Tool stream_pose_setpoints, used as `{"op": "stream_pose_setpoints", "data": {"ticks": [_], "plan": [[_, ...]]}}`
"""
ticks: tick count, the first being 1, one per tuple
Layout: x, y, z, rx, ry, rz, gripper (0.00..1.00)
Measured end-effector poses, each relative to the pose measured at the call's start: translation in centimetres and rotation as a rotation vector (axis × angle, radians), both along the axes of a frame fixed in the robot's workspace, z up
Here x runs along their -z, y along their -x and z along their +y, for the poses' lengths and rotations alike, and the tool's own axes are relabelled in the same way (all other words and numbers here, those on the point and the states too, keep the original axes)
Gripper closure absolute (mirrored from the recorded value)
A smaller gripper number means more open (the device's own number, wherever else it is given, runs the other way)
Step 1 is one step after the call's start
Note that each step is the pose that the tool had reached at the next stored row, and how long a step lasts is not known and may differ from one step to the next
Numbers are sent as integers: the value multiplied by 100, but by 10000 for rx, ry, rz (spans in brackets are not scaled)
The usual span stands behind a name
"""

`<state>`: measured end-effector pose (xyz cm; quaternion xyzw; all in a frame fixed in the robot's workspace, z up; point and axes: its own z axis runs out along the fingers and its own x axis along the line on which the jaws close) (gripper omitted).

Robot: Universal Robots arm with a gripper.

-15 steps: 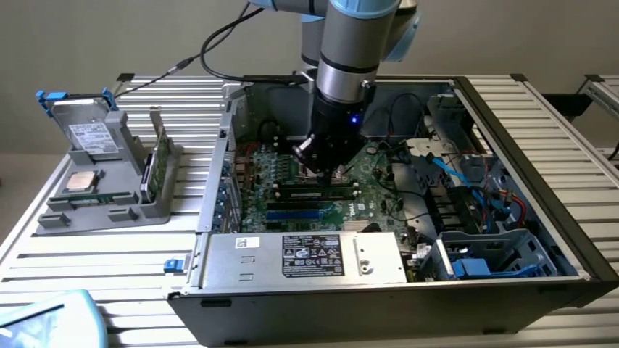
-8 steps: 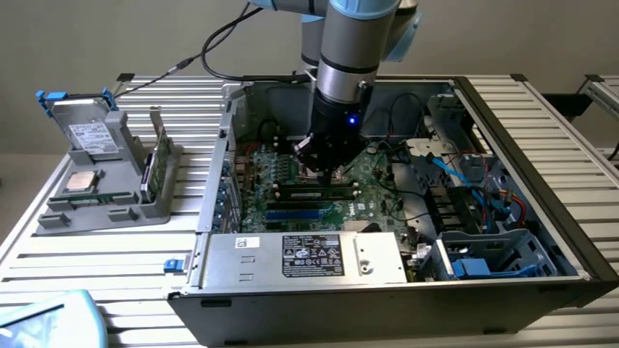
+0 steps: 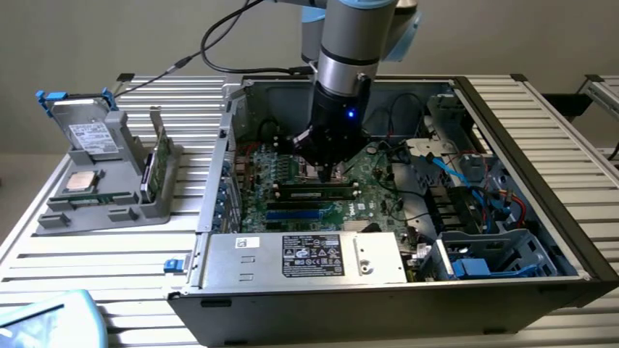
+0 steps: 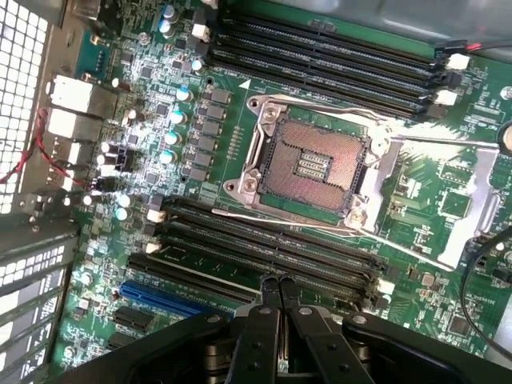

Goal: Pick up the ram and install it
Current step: 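Press down the ram until it locks into place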

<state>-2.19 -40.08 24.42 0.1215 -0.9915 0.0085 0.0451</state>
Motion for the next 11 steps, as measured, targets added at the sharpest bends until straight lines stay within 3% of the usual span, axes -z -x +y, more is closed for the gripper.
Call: {"op": "stream_pose_setpoints", "data": {"ticks": [11], "plan": [[-27, 17, 0, 705, 4, 0, 90]]}}
